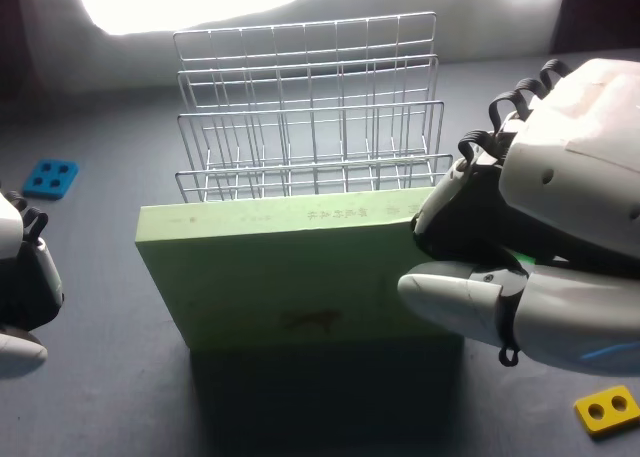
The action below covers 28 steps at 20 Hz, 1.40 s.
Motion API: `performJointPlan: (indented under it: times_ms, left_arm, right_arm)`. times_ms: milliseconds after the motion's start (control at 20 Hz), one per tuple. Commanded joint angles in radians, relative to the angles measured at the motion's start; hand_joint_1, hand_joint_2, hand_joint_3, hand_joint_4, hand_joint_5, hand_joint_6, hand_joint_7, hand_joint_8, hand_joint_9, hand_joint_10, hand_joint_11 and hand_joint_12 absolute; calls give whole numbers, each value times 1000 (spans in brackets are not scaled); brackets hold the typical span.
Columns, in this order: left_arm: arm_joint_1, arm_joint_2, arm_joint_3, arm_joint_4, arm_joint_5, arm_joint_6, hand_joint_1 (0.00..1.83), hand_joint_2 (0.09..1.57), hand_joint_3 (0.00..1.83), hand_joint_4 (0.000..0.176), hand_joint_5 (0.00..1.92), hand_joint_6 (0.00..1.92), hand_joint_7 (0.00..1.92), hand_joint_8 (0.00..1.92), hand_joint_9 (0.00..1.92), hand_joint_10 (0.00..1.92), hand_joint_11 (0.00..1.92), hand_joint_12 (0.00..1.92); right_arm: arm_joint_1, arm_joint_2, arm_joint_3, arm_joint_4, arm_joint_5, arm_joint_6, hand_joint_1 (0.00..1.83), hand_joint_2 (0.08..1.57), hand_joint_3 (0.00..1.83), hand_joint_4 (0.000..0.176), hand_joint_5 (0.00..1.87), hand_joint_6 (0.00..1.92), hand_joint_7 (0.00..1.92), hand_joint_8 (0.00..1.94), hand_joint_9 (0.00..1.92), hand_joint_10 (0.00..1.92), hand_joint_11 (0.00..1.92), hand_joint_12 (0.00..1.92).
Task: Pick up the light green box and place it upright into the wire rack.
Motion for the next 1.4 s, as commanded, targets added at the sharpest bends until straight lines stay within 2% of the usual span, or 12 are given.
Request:
performJointPlan:
  times_ms: [0, 50, 100, 300, 450, 550, 650, 850, 1050, 1100, 1150, 1350]
  left_arm:
    - [-16, 3, -1, 3, 64, 1, 431, 1190, 272, 0, 107, 91, 157, 54, 150, 122, 0, 760]
    - [-18, 2, -1, 3, 64, 1, 431, 1190, 272, 0, 107, 91, 157, 54, 150, 122, 0, 760]
    - [-18, 2, -2, 2, 64, 1, 406, 1309, 45, 0, 143, 8, 181, 2, 198, 14, 0, 776]
    - [-18, 2, -1, 2, 64, 1, 398, 1322, 24, 2, 145, 2, 186, 2, 172, 2, 0, 744]
    - [-18, 2, 2, 2, 64, 1, 364, 1328, 15, 0, 130, 0, 188, 1, 179, 2, 0, 739]
    - [-18, 2, 5, 2, 64, 1, 317, 1331, 10, 1, 120, 1, 181, 1, 157, 0, 0, 669]
    - [-18, 2, 8, 2, 64, 1, 372, 1300, 0, 9, 136, 6, 182, 1, 158, 2, 0, 634]
    - [-19, 3, 13, 2, 64, 1, 316, 1298, 0, 25, 109, 2, 143, 1, 130, 0, 0, 601]
    - [-19, 3, 16, 2, 64, 1, 328, 1307, 4, 22, 105, 2, 149, 2, 138, 2, 0, 568]
    - [-19, 3, 16, 2, 64, 1, 320, 1310, 5, 23, 102, 2, 150, 2, 137, 2, 0, 570]
    - [-19, 3, 16, 2, 64, 1, 319, 1313, 6, 23, 97, 0, 148, 1, 139, 2, 0, 574]
    - [-21, 3, 15, 1, 64, 1, 359, 1311, 1, 20, 121, 6, 164, 2, 158, 8, 0, 675]
  right_arm:
    - [16, 3, -5, -6, 109, 4, 417, 1007, 248, 0, 80, 94, 112, 48, 68, 109, 0, 474]
    - [16, 3, -5, -6, 109, 4, 417, 1007, 248, 0, 80, 94, 112, 48, 68, 109, 0, 474]
    - [16, 3, -5, -6, 109, 4, 428, 1120, 29, 0, 99, 13, 127, 0, 82, 22, 0, 369]
    - [17, 3, -5, -6, 109, 4, 376, 1129, 9, 0, 83, 0, 109, 0, 95, 11, 0, 486]
    - [22, 4, -3, 20, 109, 4, 386, 1124, 4, 0, 83, 0, 96, 0, 89, 6, 0, 486]
    - [37, 1, 7, 85, 74, 4, 351, 1125, 2, 0, 28, 3, 59, 2, 45, 3, 0, 309]
    - [49, -15, 32, 127, 32, 9, 384, 1090, 0, 0, 29, 4, 64, 2, 40, 3, 0, 211]
    - [66, -70, 99, 201, -49, 24, 591, 1023, 0, 0, 28, 1, 31, 0, 17, 0, 0, 199]
    - [78, -127, 153, 207, -82, 24, 872, 972, 0, 4, 0, 0, 35, 2, 34, 6, 0, 173]
    - [80, -147, 174, 222, -82, 24, 888, 970, 0, 4, 0, 0, 35, 2, 35, 6, 0, 173]
    - [82, -163, 192, 248, -85, 23, 946, 963, 0, 3, 0, 0, 17, 1, 13, 2, 0, 84]
    - [99, -234, 276, 350, -152, 8, 977, 960, 0, 3, 5, 1, 47, 3, 39, 6, 0, 226]
